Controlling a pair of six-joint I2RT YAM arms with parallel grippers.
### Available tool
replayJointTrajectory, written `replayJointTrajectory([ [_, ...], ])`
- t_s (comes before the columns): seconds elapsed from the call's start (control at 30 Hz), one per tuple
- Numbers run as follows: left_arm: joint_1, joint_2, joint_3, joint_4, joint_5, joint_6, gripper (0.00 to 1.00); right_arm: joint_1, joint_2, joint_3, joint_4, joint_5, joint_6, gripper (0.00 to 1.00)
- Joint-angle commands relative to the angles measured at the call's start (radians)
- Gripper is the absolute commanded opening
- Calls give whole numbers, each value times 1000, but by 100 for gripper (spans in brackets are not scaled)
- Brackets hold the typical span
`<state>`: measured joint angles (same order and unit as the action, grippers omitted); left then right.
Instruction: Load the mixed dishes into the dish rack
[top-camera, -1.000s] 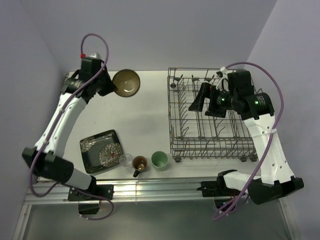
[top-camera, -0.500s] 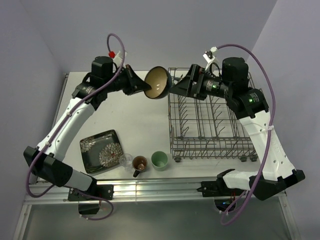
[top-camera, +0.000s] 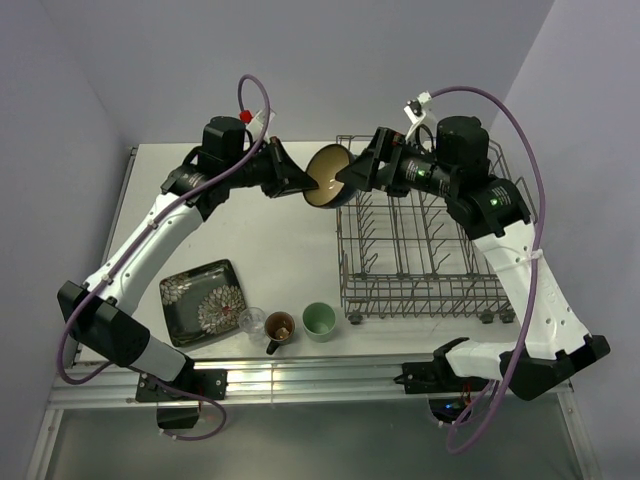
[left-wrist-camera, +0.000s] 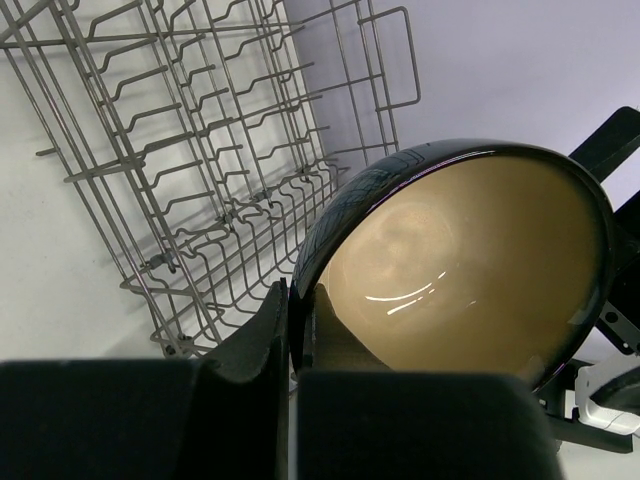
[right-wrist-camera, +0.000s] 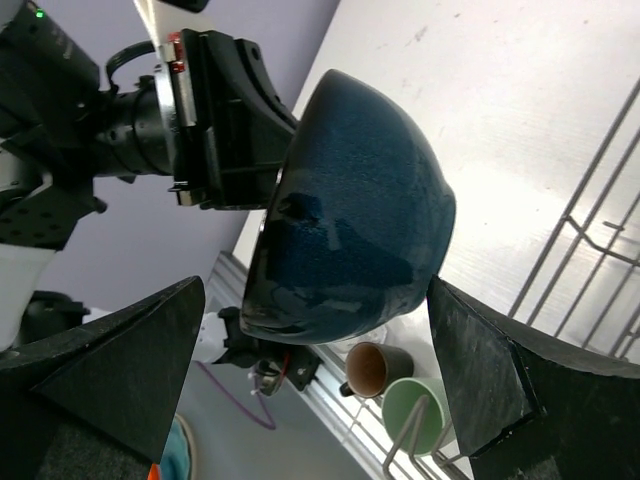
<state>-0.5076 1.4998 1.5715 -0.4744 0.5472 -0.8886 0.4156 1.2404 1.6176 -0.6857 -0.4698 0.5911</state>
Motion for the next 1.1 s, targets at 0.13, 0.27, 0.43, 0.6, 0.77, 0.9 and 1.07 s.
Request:
replayJointTrajectory([
  [0.13,-5,-18,97,120,59,-27,0,25,-5,-7,0,69,-22,100],
  [0.27,-5,-23,88,135,71,-38,0,26,-27,-59,55,25,7,100],
  [0.43,-6,-24,78,163,95,-50,0,28,-24,-76,92,-1,21,100],
  [0.6,-12,-23,59,178,114,-56,0,28,-19,-82,126,-18,39,100],
  [0.77,-26,-18,47,184,132,-59,0,28,-15,-93,153,-27,45,100],
  [0.9,-34,-12,48,183,137,-56,0,28,-12,-101,166,-26,50,97],
  [1.07,-40,-6,50,181,140,-55,0,28,-21,-111,173,-10,59,55],
])
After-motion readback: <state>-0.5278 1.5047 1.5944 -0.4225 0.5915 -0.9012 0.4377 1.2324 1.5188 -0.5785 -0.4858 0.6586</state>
